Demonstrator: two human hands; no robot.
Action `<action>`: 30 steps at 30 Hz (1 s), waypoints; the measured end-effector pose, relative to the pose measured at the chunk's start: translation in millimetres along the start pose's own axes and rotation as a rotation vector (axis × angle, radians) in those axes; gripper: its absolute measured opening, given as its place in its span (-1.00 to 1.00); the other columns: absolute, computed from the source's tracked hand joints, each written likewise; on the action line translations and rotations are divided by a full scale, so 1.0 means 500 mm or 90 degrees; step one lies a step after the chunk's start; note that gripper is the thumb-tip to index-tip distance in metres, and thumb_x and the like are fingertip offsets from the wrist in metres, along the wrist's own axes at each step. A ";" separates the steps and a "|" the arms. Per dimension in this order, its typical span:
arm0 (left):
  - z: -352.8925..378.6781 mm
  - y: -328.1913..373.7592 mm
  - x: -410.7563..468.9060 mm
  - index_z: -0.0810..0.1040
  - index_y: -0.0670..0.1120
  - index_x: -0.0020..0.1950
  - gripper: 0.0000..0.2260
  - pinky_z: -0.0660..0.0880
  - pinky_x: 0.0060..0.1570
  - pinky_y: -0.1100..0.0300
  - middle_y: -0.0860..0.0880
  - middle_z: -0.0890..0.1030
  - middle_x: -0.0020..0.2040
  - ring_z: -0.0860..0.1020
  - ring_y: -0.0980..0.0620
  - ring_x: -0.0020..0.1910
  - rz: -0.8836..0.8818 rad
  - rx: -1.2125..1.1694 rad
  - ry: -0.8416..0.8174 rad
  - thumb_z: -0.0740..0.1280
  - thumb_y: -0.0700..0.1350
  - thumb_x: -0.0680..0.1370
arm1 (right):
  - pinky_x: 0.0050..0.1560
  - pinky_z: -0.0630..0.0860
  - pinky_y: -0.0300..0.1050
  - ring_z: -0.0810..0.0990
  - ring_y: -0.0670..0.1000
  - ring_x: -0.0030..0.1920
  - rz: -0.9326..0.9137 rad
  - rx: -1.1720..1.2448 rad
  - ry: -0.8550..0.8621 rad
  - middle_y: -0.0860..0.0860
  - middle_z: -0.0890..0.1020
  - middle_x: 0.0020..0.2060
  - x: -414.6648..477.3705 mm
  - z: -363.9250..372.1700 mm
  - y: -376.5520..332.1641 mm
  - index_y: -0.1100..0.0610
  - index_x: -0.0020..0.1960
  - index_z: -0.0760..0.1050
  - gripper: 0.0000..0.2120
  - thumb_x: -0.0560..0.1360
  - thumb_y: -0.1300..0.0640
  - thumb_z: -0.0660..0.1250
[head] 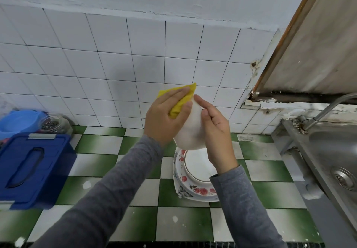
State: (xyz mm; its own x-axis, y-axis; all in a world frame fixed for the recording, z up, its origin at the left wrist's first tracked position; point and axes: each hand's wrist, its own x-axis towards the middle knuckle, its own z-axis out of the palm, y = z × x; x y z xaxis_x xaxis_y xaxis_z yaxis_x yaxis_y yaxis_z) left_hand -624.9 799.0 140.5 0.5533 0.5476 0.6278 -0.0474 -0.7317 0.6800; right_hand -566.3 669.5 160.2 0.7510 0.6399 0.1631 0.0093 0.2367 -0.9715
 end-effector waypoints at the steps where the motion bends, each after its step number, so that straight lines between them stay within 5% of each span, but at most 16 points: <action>1: -0.006 -0.002 0.005 0.59 0.05 0.33 -0.62 0.49 0.28 0.11 0.11 0.61 0.26 0.54 0.17 0.24 -0.039 -0.035 -0.009 0.26 0.13 0.57 | -0.01 0.55 -0.30 0.63 -0.18 0.10 0.000 -0.010 -0.011 -0.04 0.65 0.18 0.002 -0.001 -0.005 -0.04 0.24 0.56 -0.71 0.70 0.20 0.13; 7: -0.033 -0.016 0.024 0.63 0.26 0.17 -0.73 0.50 0.25 0.15 0.15 0.60 0.27 0.52 0.17 0.26 -0.260 -0.226 -0.067 0.25 0.20 0.55 | 0.07 0.54 -0.24 0.62 -0.12 0.14 0.004 0.046 0.007 -0.05 0.68 0.15 0.010 -0.017 -0.020 0.07 0.22 0.60 -0.72 0.68 0.25 0.15; 9: -0.043 -0.012 0.030 0.64 0.18 0.14 -0.78 0.52 0.01 0.33 0.18 0.64 0.08 0.56 0.22 0.04 -0.308 -0.274 -0.069 0.21 0.09 0.64 | 0.06 0.55 -0.22 0.62 -0.11 0.15 0.016 0.108 0.022 -0.05 0.67 0.17 0.012 -0.024 -0.023 0.09 0.22 0.60 -0.72 0.67 0.24 0.15; 12: -0.049 -0.020 0.027 0.60 0.10 0.10 -0.73 0.54 -0.26 0.33 0.12 0.62 -0.15 0.58 0.22 -0.22 -0.345 -0.315 -0.044 0.13 0.12 0.66 | 0.15 0.59 -0.06 0.62 -0.04 0.19 0.027 0.210 0.055 -0.02 0.65 0.22 0.018 -0.033 -0.031 0.06 0.22 0.58 -0.73 0.66 0.20 0.16; 14: -0.040 -0.019 0.017 0.56 0.06 0.17 -0.73 0.55 -0.26 0.34 0.13 0.63 -0.15 0.60 0.27 -0.21 -0.332 -0.338 -0.012 0.09 0.06 0.70 | 0.26 0.56 0.06 0.60 0.01 0.23 0.033 0.287 0.078 0.00 0.64 0.24 0.021 -0.032 -0.031 0.07 0.25 0.55 -0.74 0.66 0.18 0.16; 19: 0.005 -0.013 -0.003 0.39 -0.05 0.48 -0.63 0.59 0.06 0.18 0.00 0.54 0.32 0.58 0.14 0.16 -0.289 -0.434 0.158 0.03 0.00 0.72 | 0.26 0.53 0.26 0.62 0.09 0.24 0.111 0.497 0.161 0.00 0.66 0.22 0.023 -0.002 -0.023 -0.01 0.30 0.52 -0.72 0.68 0.14 0.13; 22: 0.029 -0.015 -0.022 0.28 -0.01 0.50 -0.58 0.54 0.18 0.18 0.11 0.41 0.42 0.49 0.13 0.32 -0.201 -0.382 0.214 0.06 0.09 0.67 | -0.02 0.67 0.13 0.70 0.06 0.07 0.133 0.592 0.205 0.03 0.65 0.20 0.028 0.020 -0.022 0.00 0.41 0.44 -0.68 0.70 0.15 0.12; 24: 0.042 -0.022 -0.033 0.22 0.00 0.52 -0.53 0.45 0.29 0.14 0.17 0.34 0.46 0.41 0.14 0.40 -0.131 -0.303 0.235 0.07 0.15 0.65 | -0.01 0.67 0.09 0.68 0.04 0.06 0.141 0.611 0.224 0.02 0.63 0.21 0.030 0.033 -0.023 -0.01 0.47 0.38 -0.64 0.70 0.14 0.12; 27: 0.053 -0.040 -0.042 0.16 0.01 0.58 -0.49 0.38 0.39 -0.11 0.14 0.29 0.50 0.35 -0.03 0.46 -0.026 -0.169 0.225 0.02 0.19 0.68 | -0.20 0.67 -0.10 0.66 -0.05 -0.02 0.147 0.598 0.240 -0.01 0.60 0.17 0.028 0.050 -0.028 -0.06 0.46 0.36 -0.64 0.70 0.15 0.14; 30: 0.055 -0.052 -0.044 0.17 -0.08 0.55 -0.48 0.34 0.37 -0.27 -0.03 0.31 0.50 0.32 -0.23 0.47 0.059 -0.052 0.188 0.00 0.18 0.68 | -0.02 0.66 -0.09 0.69 -0.13 -0.08 0.148 0.527 0.232 -0.09 0.57 0.17 0.025 0.060 -0.025 -0.18 0.39 0.39 -0.69 0.70 0.08 0.16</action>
State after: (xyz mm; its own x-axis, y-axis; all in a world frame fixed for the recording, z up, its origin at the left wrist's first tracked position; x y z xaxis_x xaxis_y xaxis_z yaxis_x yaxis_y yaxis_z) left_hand -613.1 794.9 98.4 0.2786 0.5827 0.7634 -0.1603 -0.7555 0.6352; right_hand -576.9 696.6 179.3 0.8365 0.5017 -0.2203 -0.5362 0.6667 -0.5176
